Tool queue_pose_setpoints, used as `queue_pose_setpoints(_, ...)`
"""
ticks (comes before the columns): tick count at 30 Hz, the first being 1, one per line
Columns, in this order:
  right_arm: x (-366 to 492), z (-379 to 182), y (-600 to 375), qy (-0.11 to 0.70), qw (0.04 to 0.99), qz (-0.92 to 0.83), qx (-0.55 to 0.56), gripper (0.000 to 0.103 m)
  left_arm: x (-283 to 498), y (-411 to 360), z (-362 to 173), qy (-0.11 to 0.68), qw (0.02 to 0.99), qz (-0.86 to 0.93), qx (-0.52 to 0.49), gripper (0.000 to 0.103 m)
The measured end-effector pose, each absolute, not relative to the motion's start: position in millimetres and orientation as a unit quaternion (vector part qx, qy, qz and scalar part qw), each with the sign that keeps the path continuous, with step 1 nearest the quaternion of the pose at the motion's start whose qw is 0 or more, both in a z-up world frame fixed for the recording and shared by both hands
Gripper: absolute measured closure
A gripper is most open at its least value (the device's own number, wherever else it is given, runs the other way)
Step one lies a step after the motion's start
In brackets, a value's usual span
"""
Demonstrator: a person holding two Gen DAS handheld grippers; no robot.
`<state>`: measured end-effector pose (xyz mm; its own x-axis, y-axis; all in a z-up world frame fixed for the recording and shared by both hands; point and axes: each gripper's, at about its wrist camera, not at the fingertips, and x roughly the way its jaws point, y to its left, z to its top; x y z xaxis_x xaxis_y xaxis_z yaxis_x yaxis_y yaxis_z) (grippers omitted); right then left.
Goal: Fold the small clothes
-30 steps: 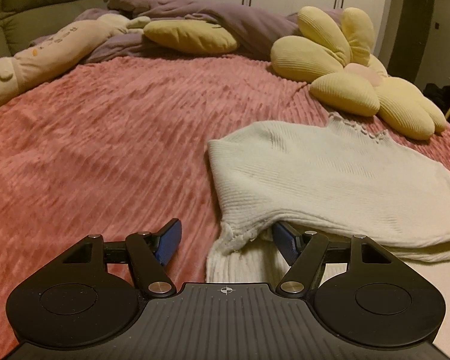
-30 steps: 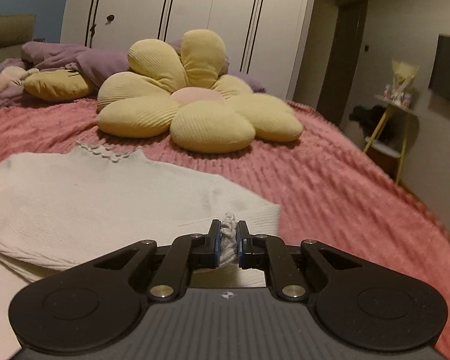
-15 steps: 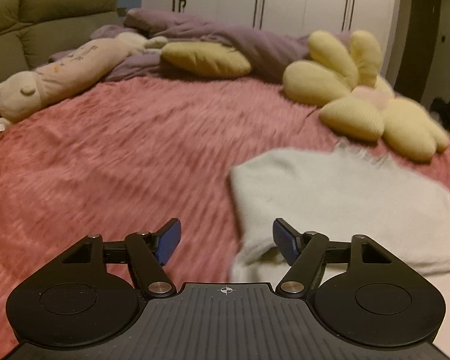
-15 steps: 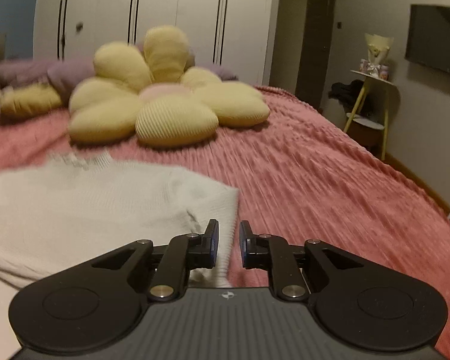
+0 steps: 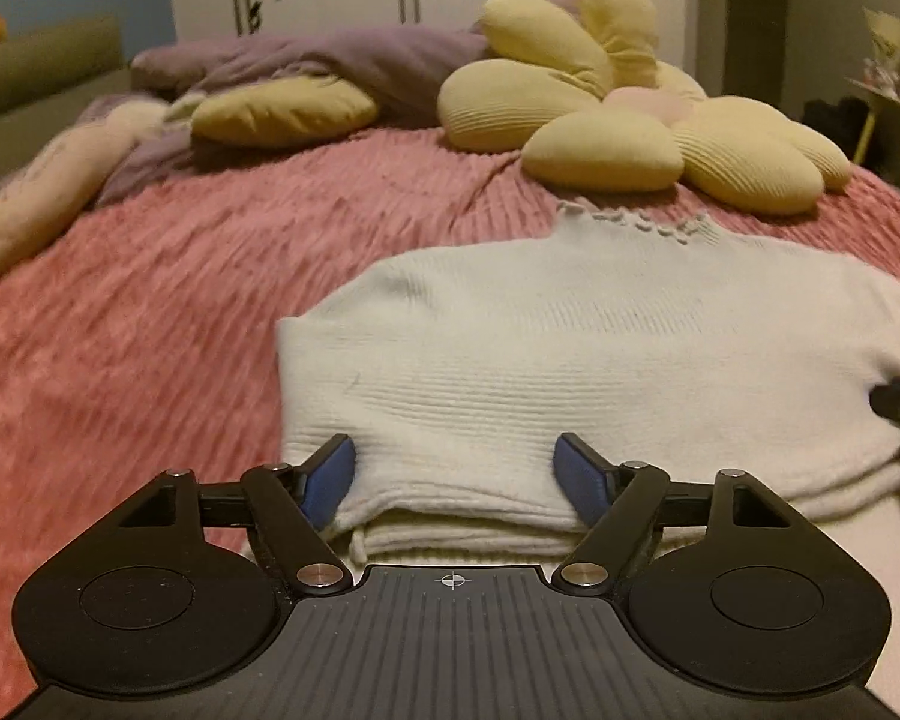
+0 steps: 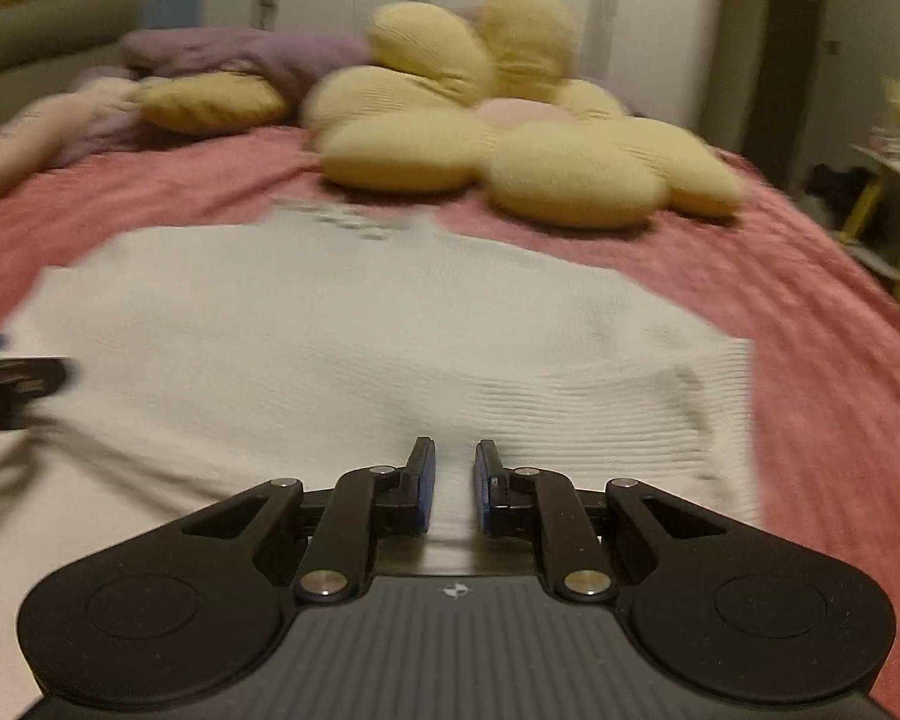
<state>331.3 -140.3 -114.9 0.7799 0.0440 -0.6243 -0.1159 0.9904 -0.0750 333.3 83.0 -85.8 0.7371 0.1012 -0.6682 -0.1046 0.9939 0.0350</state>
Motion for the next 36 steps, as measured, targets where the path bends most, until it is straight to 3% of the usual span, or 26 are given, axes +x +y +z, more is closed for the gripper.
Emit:
queue_pose_setpoints(2,342.8,-117.3,-145.9,0.335,0.940,0.039,-0.047,0.092,340.9,84.7,-87.7,0.362,0.930,0.065,-0.008,0.017)
queue_pose_setpoints(6,338.1,-113.8,-136.1,0.327,0.941,0.043,-0.077,0.092,331.8,82.1,-77.4,0.365,0.928,0.068,-0.016,0.024)
queue_pose_setpoints(10,314.2,-96.6,-144.9,0.317,0.945,0.080,-0.016,0.091,312.8,72.8,-70.8,0.364,0.930,0.051,-0.018,0.023)
queue_pose_setpoints(24,299.6,-115.1,-136.3,0.326,0.939,0.097,-0.046,0.088,307.2,62.1,-68.4,0.377,0.925,0.058,0.003,0.022)
queue_pose_setpoints(32,296.4,-117.8,-133.2,0.315,0.943,0.093,-0.059,0.088,296.2,62.9,-64.9,0.414,0.908,0.016,-0.065,0.022)
queue_pose_setpoints(36,294.1,-114.2,-133.7,0.317,0.942,0.093,-0.054,0.088,301.1,54.7,-69.8,0.408,0.912,0.015,-0.045,0.022)
